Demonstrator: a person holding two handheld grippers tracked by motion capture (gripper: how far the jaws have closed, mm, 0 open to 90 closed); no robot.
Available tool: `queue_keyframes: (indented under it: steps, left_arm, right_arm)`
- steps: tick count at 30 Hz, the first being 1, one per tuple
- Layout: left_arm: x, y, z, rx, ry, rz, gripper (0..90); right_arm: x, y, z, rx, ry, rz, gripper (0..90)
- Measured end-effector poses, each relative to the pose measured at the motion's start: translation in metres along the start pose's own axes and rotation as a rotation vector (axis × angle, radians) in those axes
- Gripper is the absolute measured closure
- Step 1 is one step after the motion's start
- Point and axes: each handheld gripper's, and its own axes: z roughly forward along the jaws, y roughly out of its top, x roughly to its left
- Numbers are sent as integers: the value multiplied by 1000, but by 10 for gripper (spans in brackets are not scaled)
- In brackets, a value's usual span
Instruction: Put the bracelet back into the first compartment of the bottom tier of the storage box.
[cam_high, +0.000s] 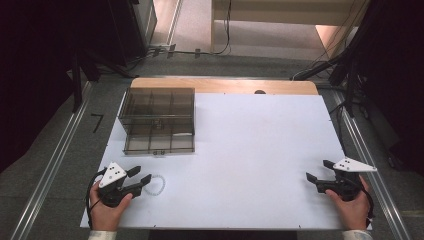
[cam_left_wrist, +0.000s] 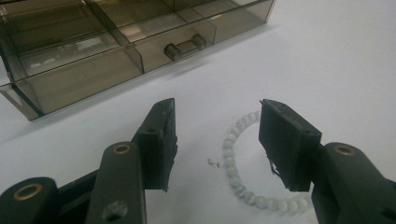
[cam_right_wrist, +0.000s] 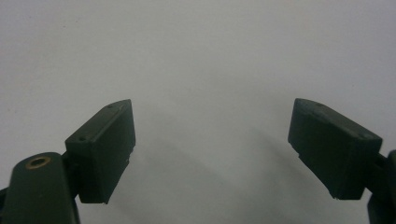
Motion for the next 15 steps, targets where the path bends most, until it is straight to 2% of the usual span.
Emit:
queue_keyframes:
  steps: [7, 15]
  left_arm:
    - [1, 1, 3, 30, -12, -4, 558]
    - [0, 2, 5, 55, -16, 10, 657]
  right_arm:
    - [0, 0, 0, 1, -2, -2, 138]
    - [0, 0, 0, 2, -1, -4, 138]
